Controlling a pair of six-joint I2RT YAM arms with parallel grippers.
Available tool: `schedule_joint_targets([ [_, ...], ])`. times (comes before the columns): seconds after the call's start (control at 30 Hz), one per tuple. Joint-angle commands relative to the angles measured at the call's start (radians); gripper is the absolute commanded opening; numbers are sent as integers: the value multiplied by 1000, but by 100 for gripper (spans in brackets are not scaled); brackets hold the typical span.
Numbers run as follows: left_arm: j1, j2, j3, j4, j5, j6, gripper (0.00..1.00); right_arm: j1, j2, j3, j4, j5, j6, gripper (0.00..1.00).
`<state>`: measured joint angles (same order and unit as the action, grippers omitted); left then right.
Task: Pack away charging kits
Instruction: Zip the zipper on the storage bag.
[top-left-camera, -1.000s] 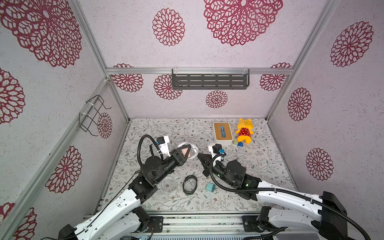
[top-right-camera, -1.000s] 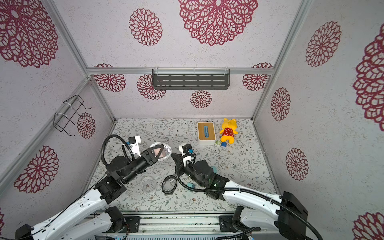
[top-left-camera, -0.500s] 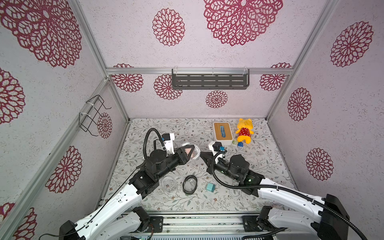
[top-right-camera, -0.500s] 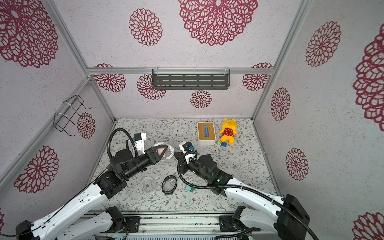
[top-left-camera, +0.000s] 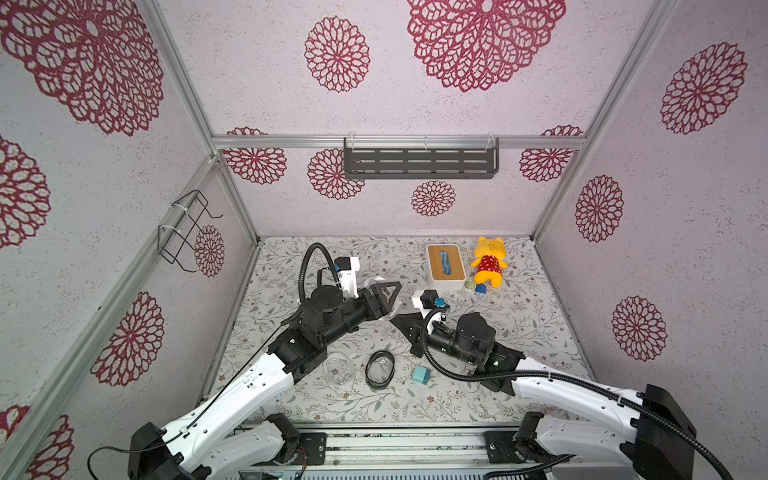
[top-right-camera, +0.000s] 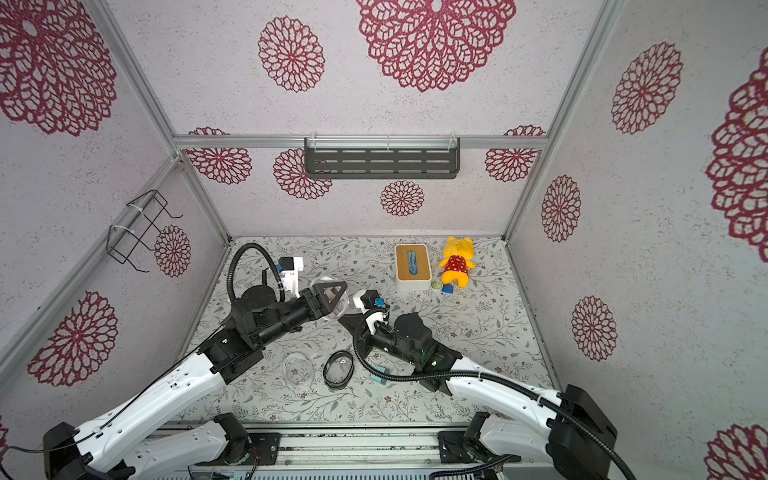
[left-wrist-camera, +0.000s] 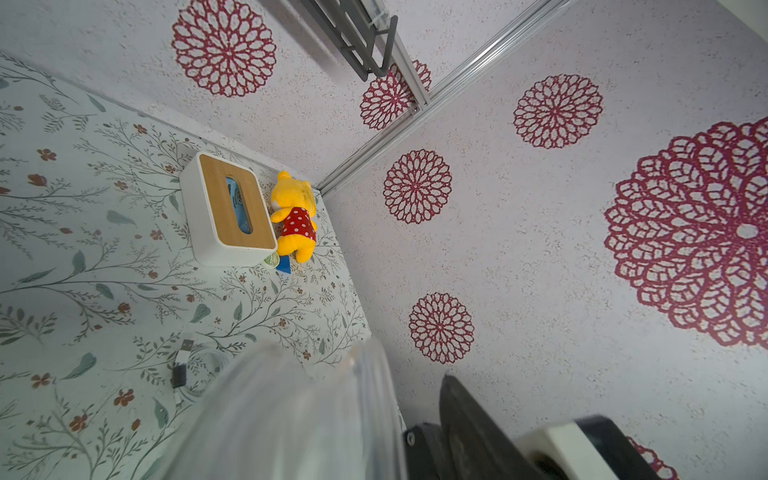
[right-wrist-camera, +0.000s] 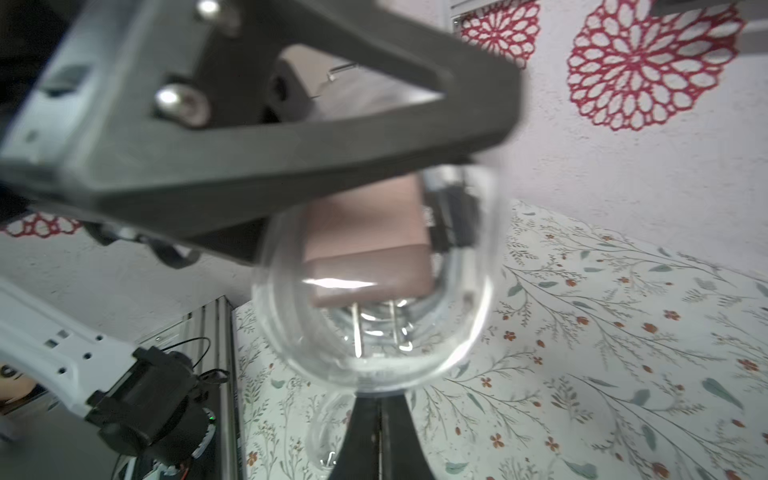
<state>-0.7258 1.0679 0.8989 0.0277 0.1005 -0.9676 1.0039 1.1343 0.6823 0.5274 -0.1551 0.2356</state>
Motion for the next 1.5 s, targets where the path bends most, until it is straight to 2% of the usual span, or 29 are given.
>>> schedule_joint_targets([
  [0.0,-9,38,24,22,34,-12,55,44,-5,33,107,-25,8,0],
  [0.07,-9,51,23,35,45,-20,49,44,-9,36,93,1,5,0],
  [0.23,-9,47,0,37,25,-24,8,44,-34,34,58,60,-11,0],
  [0.33,-7,8,-19,20,-10,-17,0,44,-55,15,42,100,-19,0],
  [0.63,-2,-139,-63,-48,-132,-25,0,42,-46,-8,23,168,-32,0],
  [0.87,3,-193,-90,-58,-127,-28,0,17,-1,22,5,232,-29,0],
  [1.3,3,-211,-153,-36,-123,-46,0,-72,135,198,-76,234,33,0],
  [1.33,4,-215,-160,-35,-130,-48,2,-78,140,201,-73,231,37,0],
  [1.37,5,-216,-169,-35,-140,-53,12,-85,144,202,-73,227,39,0],
  [1.47,12,-226,-190,-44,-166,-63,50,-102,158,209,-85,222,30,0],
])
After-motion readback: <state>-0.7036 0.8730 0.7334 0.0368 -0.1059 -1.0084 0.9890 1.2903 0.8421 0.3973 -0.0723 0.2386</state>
